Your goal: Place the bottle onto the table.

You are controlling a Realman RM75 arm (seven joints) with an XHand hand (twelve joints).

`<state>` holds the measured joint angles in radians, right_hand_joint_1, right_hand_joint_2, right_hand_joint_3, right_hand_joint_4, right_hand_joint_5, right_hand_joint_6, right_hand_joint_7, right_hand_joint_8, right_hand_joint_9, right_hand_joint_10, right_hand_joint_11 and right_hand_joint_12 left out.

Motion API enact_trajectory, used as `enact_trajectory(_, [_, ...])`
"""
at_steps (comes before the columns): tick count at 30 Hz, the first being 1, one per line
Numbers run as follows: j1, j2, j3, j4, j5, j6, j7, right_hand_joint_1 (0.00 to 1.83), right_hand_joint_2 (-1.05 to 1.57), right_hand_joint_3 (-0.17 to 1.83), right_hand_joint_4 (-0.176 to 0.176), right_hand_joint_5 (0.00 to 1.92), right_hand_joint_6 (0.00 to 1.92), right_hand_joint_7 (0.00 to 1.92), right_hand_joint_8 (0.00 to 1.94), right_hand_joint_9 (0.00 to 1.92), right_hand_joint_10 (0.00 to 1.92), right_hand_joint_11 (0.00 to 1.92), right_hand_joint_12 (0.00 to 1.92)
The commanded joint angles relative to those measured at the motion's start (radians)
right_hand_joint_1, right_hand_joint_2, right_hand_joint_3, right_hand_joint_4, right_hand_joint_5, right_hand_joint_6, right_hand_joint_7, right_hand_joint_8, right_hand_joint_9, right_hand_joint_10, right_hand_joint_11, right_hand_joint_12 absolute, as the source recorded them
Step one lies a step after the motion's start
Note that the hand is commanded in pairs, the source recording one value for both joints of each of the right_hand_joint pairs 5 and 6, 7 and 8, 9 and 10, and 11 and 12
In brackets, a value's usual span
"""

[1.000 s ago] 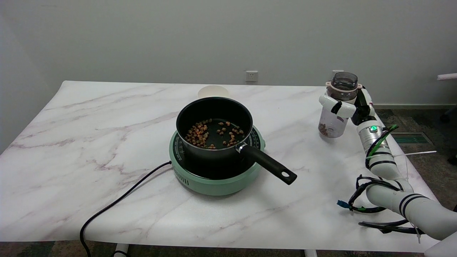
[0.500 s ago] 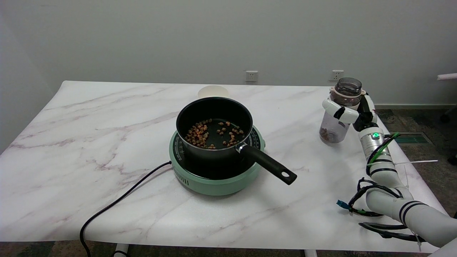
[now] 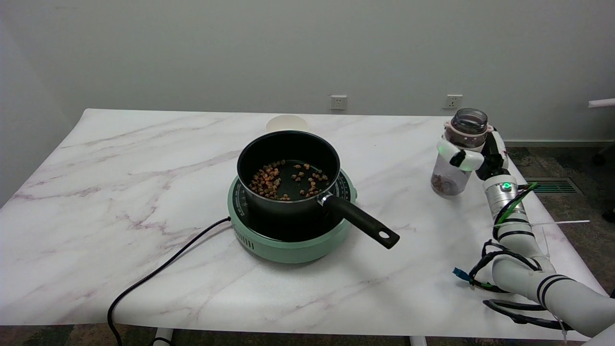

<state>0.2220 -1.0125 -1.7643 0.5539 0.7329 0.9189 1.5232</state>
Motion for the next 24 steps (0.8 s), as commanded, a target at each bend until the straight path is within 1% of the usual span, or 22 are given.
enact_trajectory(1, [-0.005, -0.004, 0.001, -0.003, 0.001, 0.023, -0.006, 1.39, -0.4, 1.7, 0.0, 0.99, 0.99, 1.32, 1.32, 1.08, 1.08, 0.87, 0.87])
enact_trajectory(2, [-0.005, -0.004, 0.001, -0.003, 0.001, 0.024, -0.006, 1.38, -0.46, 1.66, 0.0, 0.92, 0.92, 1.28, 1.28, 1.05, 1.05, 0.83, 0.83])
enact_trajectory(4, [-0.004, -0.004, 0.001, -0.003, 0.001, 0.027, -0.006, 1.35, -0.56, 1.46, 0.0, 0.78, 0.78, 1.18, 1.18, 0.95, 0.95, 0.72, 0.72])
enact_trajectory(8, [-0.004, -0.004, 0.001, -0.003, 0.003, 0.027, -0.006, 1.34, -0.56, 1.29, 0.0, 0.68, 0.68, 1.11, 1.11, 0.85, 0.85, 0.66, 0.66])
enact_trajectory(10, [-0.004, -0.004, 0.001, -0.003, 0.004, 0.027, -0.006, 1.33, -0.55, 1.23, 0.0, 0.65, 0.65, 1.08, 1.08, 0.83, 0.83, 0.64, 0.64])
enact_trajectory(16, [-0.008, -0.004, 0.009, -0.005, 0.004, 0.027, -0.005, 1.32, -0.54, 1.19, 0.0, 0.61, 0.61, 1.05, 1.05, 0.8, 0.8, 0.62, 0.62])
enact_trajectory(24, [-0.021, -0.004, 0.032, -0.008, 0.004, 0.019, 0.003, 1.3, -0.58, 1.2, 0.0, 0.58, 0.58, 1.0, 1.0, 0.75, 0.75, 0.6, 0.6])
